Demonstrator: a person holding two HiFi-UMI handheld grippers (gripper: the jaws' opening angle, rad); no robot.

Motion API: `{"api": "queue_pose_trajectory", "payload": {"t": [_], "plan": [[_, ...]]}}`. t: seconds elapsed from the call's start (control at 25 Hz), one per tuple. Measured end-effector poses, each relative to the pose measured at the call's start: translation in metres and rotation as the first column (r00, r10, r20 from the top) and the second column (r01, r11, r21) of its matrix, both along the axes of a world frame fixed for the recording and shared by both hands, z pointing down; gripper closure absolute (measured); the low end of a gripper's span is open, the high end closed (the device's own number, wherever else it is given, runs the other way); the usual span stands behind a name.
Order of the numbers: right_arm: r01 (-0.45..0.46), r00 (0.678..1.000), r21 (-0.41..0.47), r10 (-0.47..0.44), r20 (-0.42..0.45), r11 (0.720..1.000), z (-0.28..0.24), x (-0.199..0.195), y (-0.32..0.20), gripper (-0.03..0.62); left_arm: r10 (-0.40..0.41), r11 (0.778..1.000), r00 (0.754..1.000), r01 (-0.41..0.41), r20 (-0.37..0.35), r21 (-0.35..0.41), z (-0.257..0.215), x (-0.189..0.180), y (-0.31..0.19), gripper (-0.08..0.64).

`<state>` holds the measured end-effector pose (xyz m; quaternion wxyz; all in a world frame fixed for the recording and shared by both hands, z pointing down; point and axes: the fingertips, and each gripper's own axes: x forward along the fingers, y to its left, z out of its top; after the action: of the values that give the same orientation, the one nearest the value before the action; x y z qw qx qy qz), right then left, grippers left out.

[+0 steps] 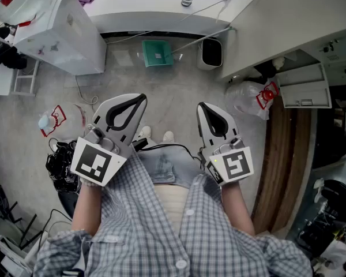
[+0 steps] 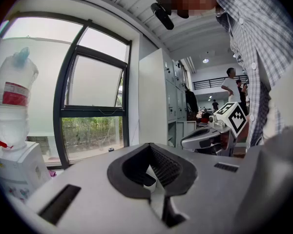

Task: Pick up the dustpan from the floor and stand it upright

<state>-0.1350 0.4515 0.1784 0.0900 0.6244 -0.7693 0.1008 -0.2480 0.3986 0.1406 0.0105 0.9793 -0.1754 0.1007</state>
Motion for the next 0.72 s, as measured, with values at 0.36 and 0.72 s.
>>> {"api": "queue_pose_trajectory", "payload": {"t": [0.36, 0.72], "plan": [[0.009, 1.0, -0.015, -0.009, 0.0, 1.0, 0.004, -0.002, -0.002, 0.586, 0.003, 1.0, 1.0, -0.003, 0.005, -0.007, 0.003, 0.0, -0.003, 0.554], [-0.034, 0.999, -0.021, 0.035, 0.026, 0.999, 0.005, -0.003, -0.01, 0.586, 0.013, 1.0, 1.0, -0.013, -0.004, -0.017, 0.004, -0.007, -0.014, 0.554]]}}
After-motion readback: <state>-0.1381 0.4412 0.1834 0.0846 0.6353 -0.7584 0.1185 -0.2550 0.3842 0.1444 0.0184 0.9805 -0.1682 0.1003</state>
